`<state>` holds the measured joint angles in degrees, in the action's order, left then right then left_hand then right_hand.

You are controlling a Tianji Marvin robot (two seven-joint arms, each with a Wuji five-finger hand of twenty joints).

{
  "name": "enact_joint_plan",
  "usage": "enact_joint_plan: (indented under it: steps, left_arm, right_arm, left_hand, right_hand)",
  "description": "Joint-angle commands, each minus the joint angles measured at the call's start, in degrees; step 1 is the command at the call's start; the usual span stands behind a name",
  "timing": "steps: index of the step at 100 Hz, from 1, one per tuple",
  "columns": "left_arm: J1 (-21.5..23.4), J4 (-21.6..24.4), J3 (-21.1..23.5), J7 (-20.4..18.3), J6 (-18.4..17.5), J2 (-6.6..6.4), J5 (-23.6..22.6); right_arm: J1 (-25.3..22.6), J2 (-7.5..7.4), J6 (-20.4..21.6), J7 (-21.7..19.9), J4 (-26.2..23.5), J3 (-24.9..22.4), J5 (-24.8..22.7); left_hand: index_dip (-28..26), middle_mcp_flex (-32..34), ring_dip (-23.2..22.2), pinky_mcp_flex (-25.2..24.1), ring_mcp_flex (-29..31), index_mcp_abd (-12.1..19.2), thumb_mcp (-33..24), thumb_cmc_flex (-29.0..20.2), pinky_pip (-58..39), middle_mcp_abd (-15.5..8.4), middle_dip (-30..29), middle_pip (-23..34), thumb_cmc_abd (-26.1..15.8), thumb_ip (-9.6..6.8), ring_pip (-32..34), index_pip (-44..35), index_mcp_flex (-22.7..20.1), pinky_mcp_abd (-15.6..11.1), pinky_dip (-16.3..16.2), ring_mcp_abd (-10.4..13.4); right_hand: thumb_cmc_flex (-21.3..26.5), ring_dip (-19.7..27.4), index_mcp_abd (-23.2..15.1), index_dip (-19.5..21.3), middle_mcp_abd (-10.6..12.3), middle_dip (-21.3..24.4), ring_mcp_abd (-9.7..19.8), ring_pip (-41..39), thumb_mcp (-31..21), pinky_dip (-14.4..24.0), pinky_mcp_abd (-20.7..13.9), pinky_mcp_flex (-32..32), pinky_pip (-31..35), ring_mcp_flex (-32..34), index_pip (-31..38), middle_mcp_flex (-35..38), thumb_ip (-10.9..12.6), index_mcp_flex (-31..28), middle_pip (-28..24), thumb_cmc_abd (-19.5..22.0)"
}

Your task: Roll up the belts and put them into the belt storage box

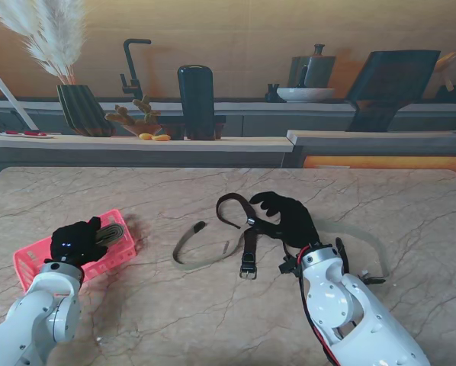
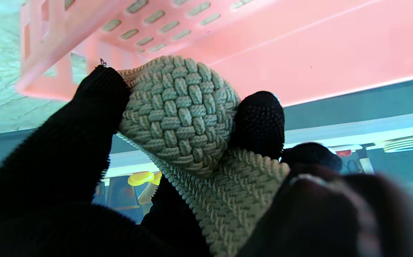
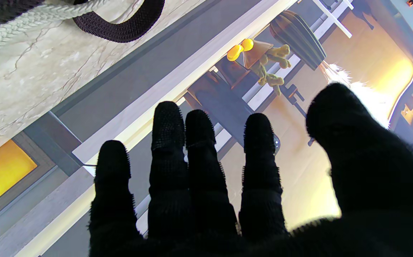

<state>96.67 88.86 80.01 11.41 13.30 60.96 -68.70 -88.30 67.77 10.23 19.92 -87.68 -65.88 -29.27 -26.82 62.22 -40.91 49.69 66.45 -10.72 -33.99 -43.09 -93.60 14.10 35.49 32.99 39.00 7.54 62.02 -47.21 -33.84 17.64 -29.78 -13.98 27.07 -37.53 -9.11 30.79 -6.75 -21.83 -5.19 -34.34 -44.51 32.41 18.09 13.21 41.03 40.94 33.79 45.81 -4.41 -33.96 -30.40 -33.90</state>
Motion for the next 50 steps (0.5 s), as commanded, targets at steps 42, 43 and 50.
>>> enact_joint_plan:
  steps: [42, 43, 50]
  left_arm:
    - [-3.3, -5.2, -3.4, 2.3, 4.1, 1.25, 7.3]
    - [-3.4, -5.3, -3.4, 2.4, 4.2, 1.30, 7.6]
    - [-3.7, -5.8, -3.8, 2.7, 4.7, 1.58, 9.1]
  right_arm:
    - [-0.1, 0.22, -0.9, -0.4, -0.1, 0.3, 0.3]
    - [-0.1, 0.22, -0.9, -0.4, -0.1, 0.3, 0.3]
    - [-0.1, 0.25, -1.0, -0.4, 0.0, 0.4, 0.4]
  left_hand:
    - [-4.2, 1.7, -1.1, -1.0, 0.7, 9.0, -8.9, -9.3, -5.4, -2.4, 0.3, 6.1, -7.5, -1.32, 5.0, -12.1, -3.0, -0.1, -0.9, 2.8]
    - [-4.1, 1.6, -1.0, -1.1, 0.6, 8.9, -8.5, -9.4, -5.5, -2.4, 0.2, 6.3, -7.7, -1.28, 5.0, -11.9, -3.1, 0.2, -1.0, 2.6]
    - [-3.6, 1.2, -1.0, -1.9, 0.1, 8.3, -6.7, -9.1, -5.4, -2.0, -0.1, 7.1, -8.5, -0.77, 5.0, -11.3, -3.4, 0.8, -1.3, 1.8]
  right_hand:
    - [-0.3, 0.2, -0.8, 0.6, -0.5, 0.3, 0.9, 0.6, 1.7, 1.8, -1.1, -0.8, -1.7, -1.6, -0.8, -1.1, 2.0, 0.3, 0.7, 3.0]
    - [-0.2, 0.2, -0.8, 0.6, -0.5, 0.3, 0.9, 0.6, 1.7, 1.8, -1.1, -0.8, -1.7, -1.6, -0.8, -1.1, 2.0, 0.3, 0.7, 3.0]
    - [-0.2, 0.2, -0.8, 0.7, -0.5, 0.3, 0.9, 0.6, 1.7, 1.8, -1.1, -0.7, -1.7, -1.6, -0.7, -1.1, 2.1, 0.2, 0.7, 3.0]
